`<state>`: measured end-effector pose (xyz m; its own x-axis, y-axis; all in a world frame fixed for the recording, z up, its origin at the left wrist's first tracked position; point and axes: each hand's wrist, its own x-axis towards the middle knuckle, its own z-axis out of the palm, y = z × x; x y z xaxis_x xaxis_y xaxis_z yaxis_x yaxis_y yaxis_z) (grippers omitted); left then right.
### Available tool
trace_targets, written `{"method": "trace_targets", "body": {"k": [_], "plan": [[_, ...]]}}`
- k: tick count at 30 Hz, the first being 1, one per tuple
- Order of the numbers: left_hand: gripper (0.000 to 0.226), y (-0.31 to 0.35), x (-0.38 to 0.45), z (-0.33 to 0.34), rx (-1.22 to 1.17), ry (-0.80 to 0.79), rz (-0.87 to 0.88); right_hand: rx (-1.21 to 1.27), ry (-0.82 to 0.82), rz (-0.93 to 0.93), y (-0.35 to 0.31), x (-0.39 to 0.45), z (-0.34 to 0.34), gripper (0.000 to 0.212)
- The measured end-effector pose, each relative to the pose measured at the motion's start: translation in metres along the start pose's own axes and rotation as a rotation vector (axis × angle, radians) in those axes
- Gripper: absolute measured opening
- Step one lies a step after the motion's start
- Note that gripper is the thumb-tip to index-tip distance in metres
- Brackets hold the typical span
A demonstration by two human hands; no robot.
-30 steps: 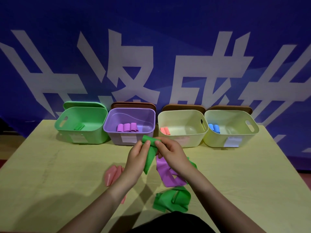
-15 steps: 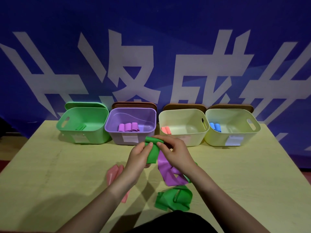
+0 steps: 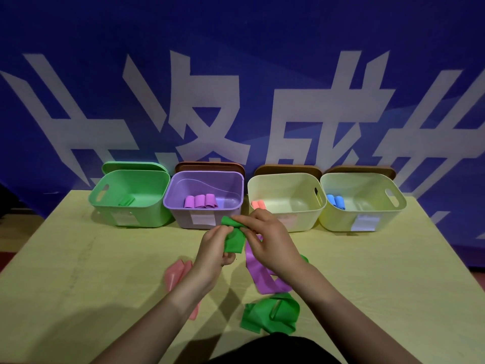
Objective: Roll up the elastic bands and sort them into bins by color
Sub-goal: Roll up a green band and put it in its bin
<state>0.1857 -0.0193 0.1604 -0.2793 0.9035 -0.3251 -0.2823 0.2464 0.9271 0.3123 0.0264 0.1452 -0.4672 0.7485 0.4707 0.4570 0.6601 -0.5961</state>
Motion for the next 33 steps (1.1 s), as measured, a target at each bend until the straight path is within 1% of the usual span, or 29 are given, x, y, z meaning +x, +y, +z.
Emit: {"method": "trace_targets", "body": {"k": [3,5,7,8,9,11,13,15,19,23,25,27,28,29,30,33], "plan": [[0.026,-0.001,0.0,0.001,0.027,-0.027,0.025,-0.018,-0.042,0.011,0.003,0.004,-0.002,0.036],[0.03,-0.005,0.0,0.0,0.036,-0.031,0.039,-0.042,-0.09,-0.04,0.004,0.006,-0.005,0.038],[0.03,-0.008,0.001,-0.003,0.041,-0.038,0.065,0.025,-0.156,-0.057,0.004,0.004,-0.008,0.038],[0.028,-0.008,0.003,-0.004,0.049,-0.046,0.074,0.127,-0.188,-0.017,0.005,0.003,-0.01,0.037],[0.026,-0.009,0.004,-0.006,0.062,-0.057,0.079,0.264,-0.211,0.063,0.005,0.002,-0.013,0.037],[0.023,-0.008,0.005,-0.008,0.111,-0.081,0.091,0.519,-0.21,0.269,0.005,0.001,-0.017,0.036],[0.02,-0.007,0.004,-0.01,0.164,-0.112,0.108,0.643,-0.188,0.401,0.004,-0.001,-0.015,0.032],[0.018,-0.006,0.002,-0.009,0.198,-0.138,0.116,0.703,-0.16,0.442,0.002,-0.002,-0.01,0.025],[0.019,-0.005,-0.001,-0.011,0.271,-0.153,0.118,0.711,-0.137,0.483,0.002,-0.002,-0.006,0.017],[0.019,-0.007,-0.003,-0.014,0.298,-0.168,0.186,0.602,-0.12,0.435,0.0,-0.006,0.0,0.006],[0.013,-0.008,-0.004,-0.014,0.293,-0.176,0.24,0.554,-0.086,0.405,-0.002,-0.009,0.002,0.006],[0.019,-0.009,-0.004,-0.013,0.295,-0.156,0.285,0.553,-0.047,0.397,-0.006,-0.008,0.003,0.008],[0.017,-0.009,-0.004,-0.011,0.279,-0.137,0.296,0.572,-0.03,0.408,-0.007,-0.007,0.004,0.01],[0.013,-0.01,-0.003,-0.01,0.25,-0.116,0.293,0.597,-0.017,0.421,-0.008,-0.006,0.004,0.011],[0.015,-0.01,-0.003,-0.009,0.216,-0.089,0.271,0.628,-0.013,0.429,-0.009,-0.004,0.004,0.011],[0.021,-0.008,-0.003,-0.008,0.069,-0.054,0.152,0.727,-0.025,0.422,-0.01,0.001,0.002,0.012]]}}
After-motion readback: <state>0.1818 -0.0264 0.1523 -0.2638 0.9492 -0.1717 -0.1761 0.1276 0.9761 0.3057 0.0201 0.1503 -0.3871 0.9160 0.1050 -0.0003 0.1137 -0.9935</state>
